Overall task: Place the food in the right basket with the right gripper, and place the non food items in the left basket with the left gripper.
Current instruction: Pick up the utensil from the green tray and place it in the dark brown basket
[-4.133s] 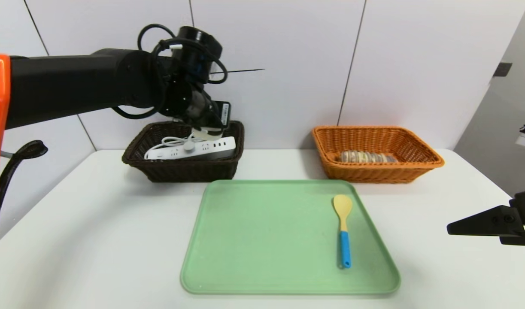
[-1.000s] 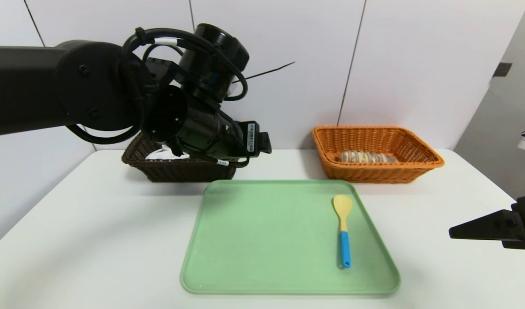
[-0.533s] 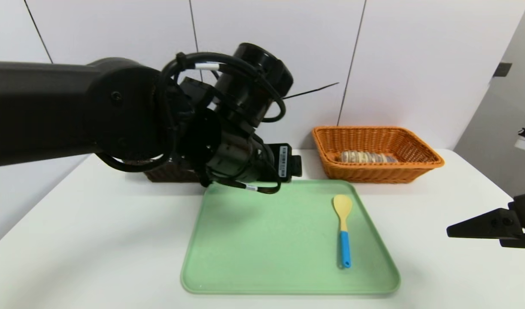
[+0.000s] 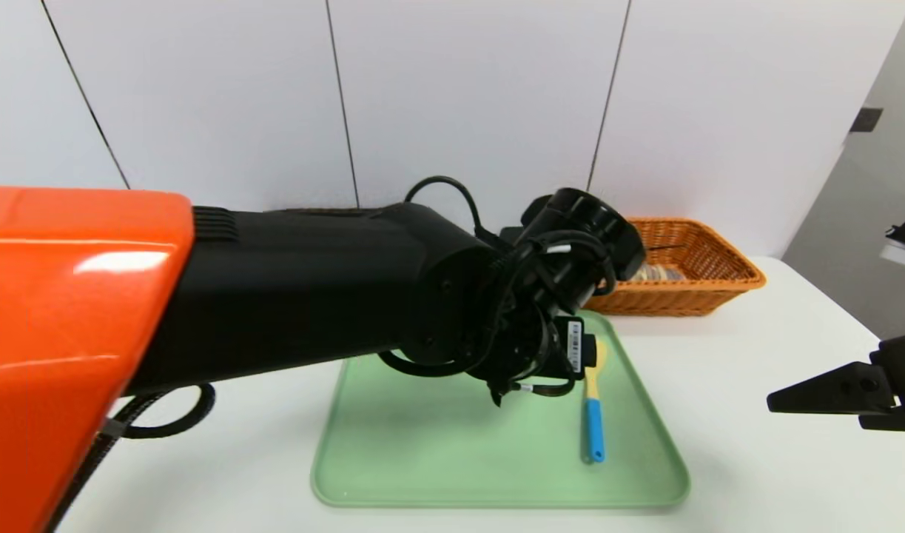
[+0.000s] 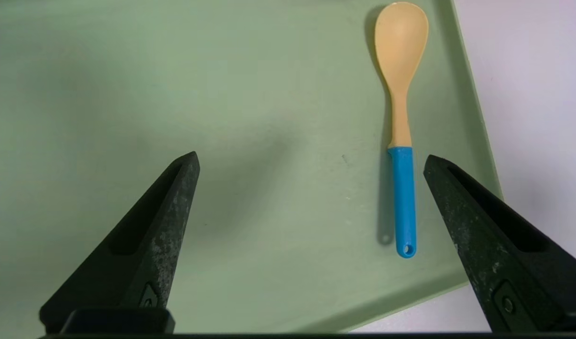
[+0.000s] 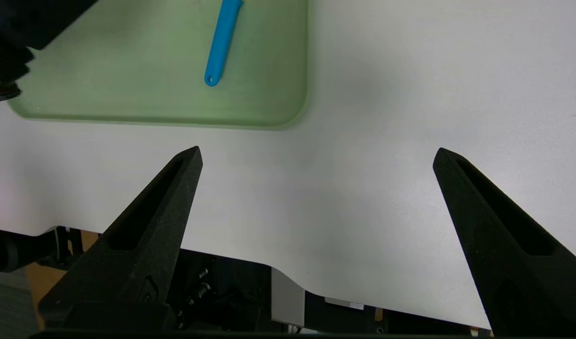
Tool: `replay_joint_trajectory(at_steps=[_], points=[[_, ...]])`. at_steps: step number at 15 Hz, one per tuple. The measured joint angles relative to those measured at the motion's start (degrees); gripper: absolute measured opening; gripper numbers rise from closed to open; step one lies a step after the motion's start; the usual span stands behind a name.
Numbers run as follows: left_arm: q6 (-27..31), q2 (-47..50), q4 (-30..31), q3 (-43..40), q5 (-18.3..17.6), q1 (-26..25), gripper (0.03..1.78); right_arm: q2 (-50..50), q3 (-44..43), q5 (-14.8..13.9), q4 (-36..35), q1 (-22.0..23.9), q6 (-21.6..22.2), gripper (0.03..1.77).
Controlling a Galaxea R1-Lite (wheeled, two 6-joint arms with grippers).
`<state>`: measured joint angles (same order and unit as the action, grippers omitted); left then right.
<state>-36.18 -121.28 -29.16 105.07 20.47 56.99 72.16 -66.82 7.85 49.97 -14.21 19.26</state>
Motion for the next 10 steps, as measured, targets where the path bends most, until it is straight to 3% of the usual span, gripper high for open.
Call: replay_joint_trajectory(at_steps=[2, 6, 10], points=[[1.0, -2.9, -0.3, 3.0, 1.3, 1.4, 1.69, -0.1, 0.0, 0.0, 0.0, 0.0, 0.6, 1.70], [5.9, -7.9, 0.2, 7.1, 7.4, 3.5, 1.69, -0.6, 0.4, 0.0, 0.0, 0.0, 0.8, 1.70], [6.4, -10.9, 0.7, 7.9, 7.8, 4.4, 1.69, -1.2, 1.0, 0.0, 0.0, 0.0, 0.9, 1.70]])
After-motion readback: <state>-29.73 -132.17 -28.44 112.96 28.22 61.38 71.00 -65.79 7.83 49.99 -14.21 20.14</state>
